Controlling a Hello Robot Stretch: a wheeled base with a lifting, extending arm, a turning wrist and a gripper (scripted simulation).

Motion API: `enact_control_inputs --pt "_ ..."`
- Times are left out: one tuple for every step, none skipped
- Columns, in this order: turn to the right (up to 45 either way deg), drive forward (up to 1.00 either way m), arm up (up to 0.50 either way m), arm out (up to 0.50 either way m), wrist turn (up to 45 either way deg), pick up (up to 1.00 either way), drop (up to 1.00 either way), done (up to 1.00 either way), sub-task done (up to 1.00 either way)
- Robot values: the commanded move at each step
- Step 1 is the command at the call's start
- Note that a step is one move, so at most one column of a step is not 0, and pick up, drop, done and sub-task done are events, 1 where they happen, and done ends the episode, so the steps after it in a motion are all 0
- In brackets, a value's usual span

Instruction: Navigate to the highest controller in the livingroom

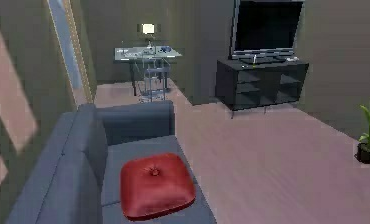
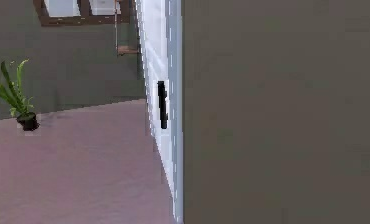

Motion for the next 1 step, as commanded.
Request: enact_control_inputs --pt "45.0 0.00 0.00 0.00 0.0 0.00 0.00 0.00 0.00"
